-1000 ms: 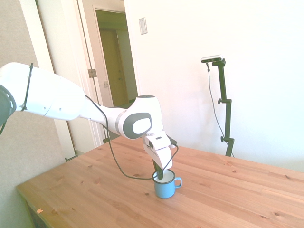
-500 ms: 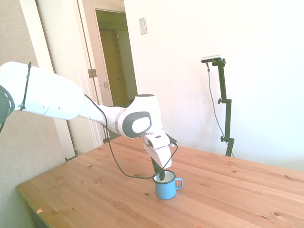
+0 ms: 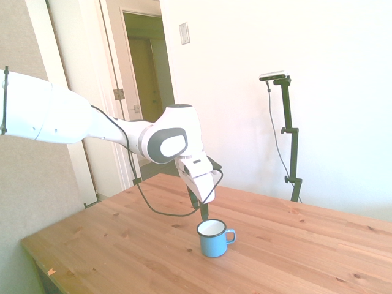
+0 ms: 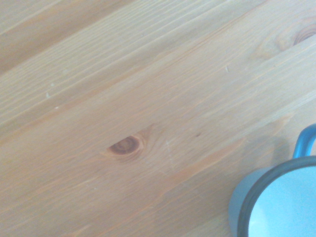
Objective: Flip the mug upright
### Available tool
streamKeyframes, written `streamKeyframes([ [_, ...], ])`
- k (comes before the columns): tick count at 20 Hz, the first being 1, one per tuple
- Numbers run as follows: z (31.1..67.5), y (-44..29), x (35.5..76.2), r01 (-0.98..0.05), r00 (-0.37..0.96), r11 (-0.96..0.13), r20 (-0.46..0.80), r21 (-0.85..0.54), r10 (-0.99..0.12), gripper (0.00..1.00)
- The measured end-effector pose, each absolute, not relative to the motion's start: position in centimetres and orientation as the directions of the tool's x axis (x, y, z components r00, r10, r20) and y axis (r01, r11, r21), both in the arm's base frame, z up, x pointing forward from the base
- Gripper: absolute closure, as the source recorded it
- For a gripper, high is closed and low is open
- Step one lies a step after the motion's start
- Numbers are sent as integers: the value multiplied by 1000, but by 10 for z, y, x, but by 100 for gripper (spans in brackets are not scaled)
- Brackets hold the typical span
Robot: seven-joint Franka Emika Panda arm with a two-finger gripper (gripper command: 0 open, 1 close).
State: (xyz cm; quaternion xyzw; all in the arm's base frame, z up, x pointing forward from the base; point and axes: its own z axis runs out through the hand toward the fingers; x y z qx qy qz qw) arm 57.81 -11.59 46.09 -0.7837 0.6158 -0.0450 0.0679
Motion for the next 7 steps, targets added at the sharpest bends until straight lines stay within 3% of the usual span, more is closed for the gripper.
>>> streamKeyframes([
  [7, 511, -114, 555, -944, 270, -252, -59, -215, -961, 0],
])
